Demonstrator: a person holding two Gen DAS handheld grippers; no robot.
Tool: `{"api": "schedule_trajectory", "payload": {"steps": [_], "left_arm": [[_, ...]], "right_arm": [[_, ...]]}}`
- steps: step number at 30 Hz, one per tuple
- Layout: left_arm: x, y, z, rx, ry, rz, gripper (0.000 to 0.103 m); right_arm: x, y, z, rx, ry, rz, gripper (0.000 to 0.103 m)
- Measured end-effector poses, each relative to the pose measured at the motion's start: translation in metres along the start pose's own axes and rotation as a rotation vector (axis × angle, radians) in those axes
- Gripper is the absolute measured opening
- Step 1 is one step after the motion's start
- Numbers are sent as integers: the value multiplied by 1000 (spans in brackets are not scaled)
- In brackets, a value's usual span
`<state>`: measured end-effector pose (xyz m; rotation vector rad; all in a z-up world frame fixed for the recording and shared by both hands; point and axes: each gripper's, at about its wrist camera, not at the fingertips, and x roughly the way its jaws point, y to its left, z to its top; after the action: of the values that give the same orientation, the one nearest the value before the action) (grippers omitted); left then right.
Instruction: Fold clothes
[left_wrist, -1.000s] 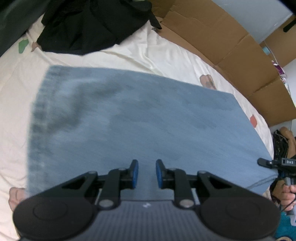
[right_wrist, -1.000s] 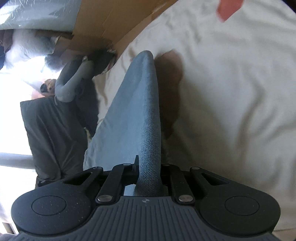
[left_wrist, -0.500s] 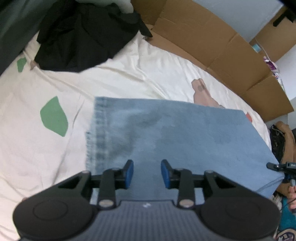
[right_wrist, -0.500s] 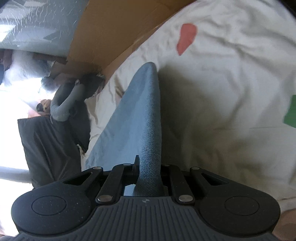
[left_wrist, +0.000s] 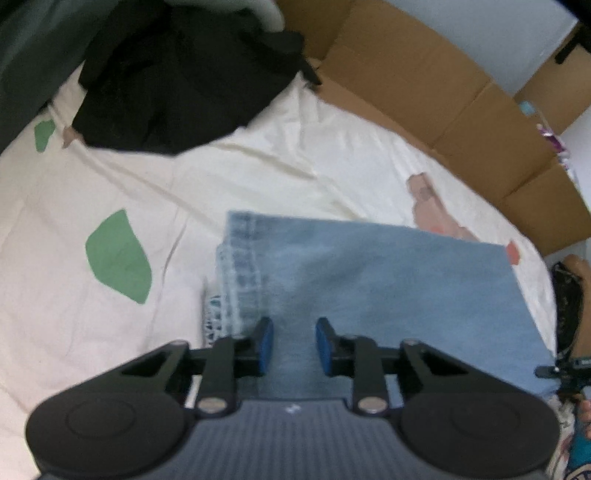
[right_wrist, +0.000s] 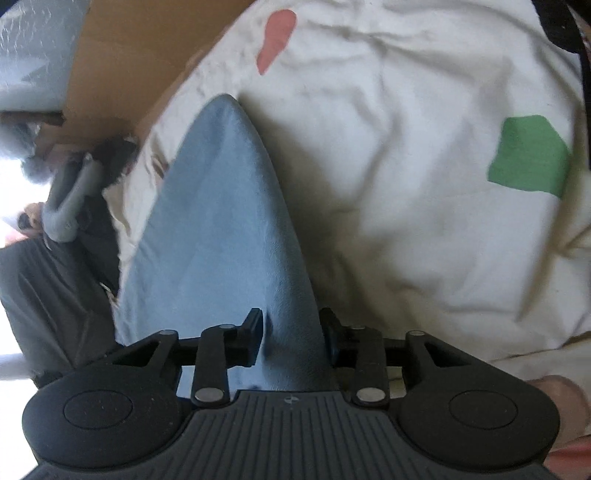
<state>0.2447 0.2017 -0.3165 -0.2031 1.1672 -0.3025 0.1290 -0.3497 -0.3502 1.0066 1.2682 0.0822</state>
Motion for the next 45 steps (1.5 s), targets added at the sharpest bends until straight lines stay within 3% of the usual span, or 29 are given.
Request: {"api": "schedule_trajectory", "payload": {"steps": [2, 6, 10, 12, 14, 22, 24, 27, 33, 38, 40, 41, 45], "left_arm": [[12, 7, -1, -3, 16, 23, 3], [21, 5, -3, 72, 17, 42, 3], [12, -2, -2, 74, 37, 71, 3], [2, -9, -4, 90, 50, 77, 10], [-9, -9, -9, 52, 77, 38, 24], [-38, -19, -37, 40, 166, 1, 25], [-32, -21, -45, 86, 212, 58, 12], [-19, -21, -51, 117, 239, 103, 3], [-11, -37, -44, 171, 266, 173, 3], [-33, -63, -31, 216, 223, 112, 14], [-33, -75, -26, 218, 217, 73, 14], [-30, -82, -26, 221, 216, 49, 14], [-15, -111, -33, 248, 226, -8, 14]], "right_arm": [[2, -6, -4, 14, 6, -4, 36], [3, -11, -9, 25, 8, 2, 36], [3, -13, -11, 35, 8, -2, 38], [1, -13, -11, 40, -6, -2, 38], [-3, -9, -12, 33, -45, 0, 39], [-2, -10, -15, 51, -76, 38, 39], [-2, -11, -15, 62, -80, 52, 39], [-2, -11, -16, 66, -82, 62, 39], [0, -13, -14, 77, -80, 56, 39], [1, -15, -15, 84, -87, 83, 39], [1, -16, -17, 75, -90, 83, 33], [0, -15, -17, 67, -91, 81, 24], [-3, -13, -19, 52, -99, 92, 22]]}}
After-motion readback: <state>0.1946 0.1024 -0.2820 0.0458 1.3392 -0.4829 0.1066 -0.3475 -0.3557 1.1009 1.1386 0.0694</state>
